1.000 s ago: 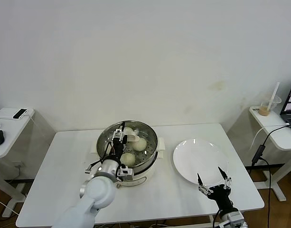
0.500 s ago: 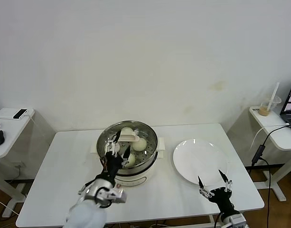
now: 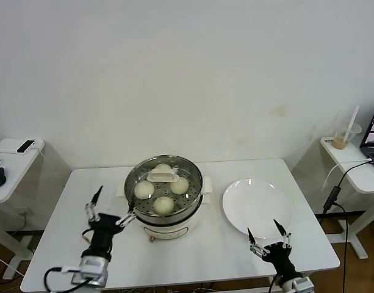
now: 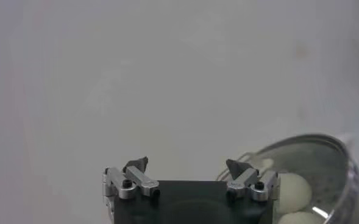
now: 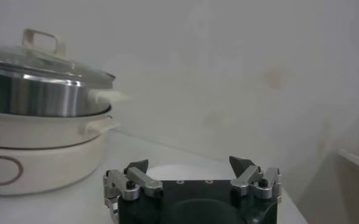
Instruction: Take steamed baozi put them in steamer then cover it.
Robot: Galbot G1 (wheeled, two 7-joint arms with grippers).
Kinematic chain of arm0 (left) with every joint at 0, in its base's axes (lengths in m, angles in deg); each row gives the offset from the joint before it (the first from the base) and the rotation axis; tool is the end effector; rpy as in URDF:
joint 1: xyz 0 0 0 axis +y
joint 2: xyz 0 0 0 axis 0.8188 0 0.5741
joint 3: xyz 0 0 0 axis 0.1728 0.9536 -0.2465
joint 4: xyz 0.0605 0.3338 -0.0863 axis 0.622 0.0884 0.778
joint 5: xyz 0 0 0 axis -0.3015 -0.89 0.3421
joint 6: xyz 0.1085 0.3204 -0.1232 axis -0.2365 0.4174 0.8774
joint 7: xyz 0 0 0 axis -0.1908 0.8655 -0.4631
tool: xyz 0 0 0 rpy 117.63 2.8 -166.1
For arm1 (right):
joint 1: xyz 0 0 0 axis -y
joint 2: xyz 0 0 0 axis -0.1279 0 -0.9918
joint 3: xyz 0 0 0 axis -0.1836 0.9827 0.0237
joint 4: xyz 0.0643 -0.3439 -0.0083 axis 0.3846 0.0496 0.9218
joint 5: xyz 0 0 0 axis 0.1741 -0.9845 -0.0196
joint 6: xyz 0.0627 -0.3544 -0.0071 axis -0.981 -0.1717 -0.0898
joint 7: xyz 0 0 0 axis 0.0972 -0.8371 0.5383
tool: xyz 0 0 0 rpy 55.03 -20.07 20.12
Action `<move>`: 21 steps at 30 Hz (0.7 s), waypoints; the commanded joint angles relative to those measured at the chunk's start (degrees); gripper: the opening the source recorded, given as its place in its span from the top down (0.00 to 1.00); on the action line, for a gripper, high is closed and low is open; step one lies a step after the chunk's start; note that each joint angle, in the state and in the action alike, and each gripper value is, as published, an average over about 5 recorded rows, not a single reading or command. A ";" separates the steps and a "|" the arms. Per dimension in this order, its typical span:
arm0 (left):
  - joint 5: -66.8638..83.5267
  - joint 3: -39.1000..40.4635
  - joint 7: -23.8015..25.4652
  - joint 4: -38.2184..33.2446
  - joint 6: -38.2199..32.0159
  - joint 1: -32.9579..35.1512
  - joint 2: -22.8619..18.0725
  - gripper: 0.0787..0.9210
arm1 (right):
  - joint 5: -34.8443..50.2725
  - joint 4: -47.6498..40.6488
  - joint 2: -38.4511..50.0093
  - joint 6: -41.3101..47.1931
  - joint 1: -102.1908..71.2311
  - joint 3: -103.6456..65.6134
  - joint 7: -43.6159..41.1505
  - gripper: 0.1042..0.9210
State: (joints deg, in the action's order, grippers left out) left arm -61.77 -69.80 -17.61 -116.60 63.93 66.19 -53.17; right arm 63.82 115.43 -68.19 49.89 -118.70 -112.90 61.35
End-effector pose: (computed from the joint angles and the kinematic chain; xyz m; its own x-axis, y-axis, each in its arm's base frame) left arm 0.1783 0.0301 -0.2638 -0.9968 0.0133 -0.0785 -0.0157 0.9342 0.3565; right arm 0.1520 -0.0795 -0.3418 -0.9792 -0.1717 0.1084 -0.1895 0.9646 -0.1836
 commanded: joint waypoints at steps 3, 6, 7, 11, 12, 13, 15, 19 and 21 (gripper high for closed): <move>18.11 -13.16 -3.63 4.04 -9.97 10.86 -5.36 0.12 | 6.27 0.71 2.50 1.24 -1.03 1.81 2.02 0.12; 18.98 -14.16 -2.46 4.30 -9.06 11.08 -5.72 0.12 | 6.36 0.76 2.45 1.45 -0.67 2.02 2.35 0.12; 18.94 -14.19 -2.08 4.32 -8.79 11.24 -5.87 0.12 | 6.45 0.80 2.40 1.58 -0.52 2.08 2.47 0.12; 17.81 -14.36 -0.23 4.36 -8.36 11.51 -6.84 0.12 | 6.93 1.15 2.27 2.63 -0.07 2.27 3.05 0.12; 17.52 -14.40 0.17 4.35 -8.28 11.50 -7.12 0.12 | 7.06 1.33 2.27 3.08 -0.03 2.35 3.20 0.12; 17.22 -14.40 0.55 4.36 -8.17 11.49 -7.38 0.12 | 7.15 1.54 2.28 3.52 -0.02 2.45 3.33 0.12; 16.60 -14.29 1.27 4.43 -7.96 11.51 -7.87 0.12 | 7.28 2.01 2.31 4.29 -0.04 2.67 3.56 0.12; 16.24 -14.03 2.07 4.44 -7.35 11.61 -8.34 0.12 | 7.22 2.63 2.44 5.21 -0.02 3.04 4.07 0.12; 16.23 -14.12 2.22 4.37 -7.16 11.64 -8.43 0.12 | 7.11 2.71 2.49 5.69 0.02 3.13 4.35 0.12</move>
State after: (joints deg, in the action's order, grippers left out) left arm -47.05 -81.75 -17.29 -112.85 57.03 76.11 -59.92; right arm 70.02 117.31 -66.06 53.32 -118.74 -110.26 64.62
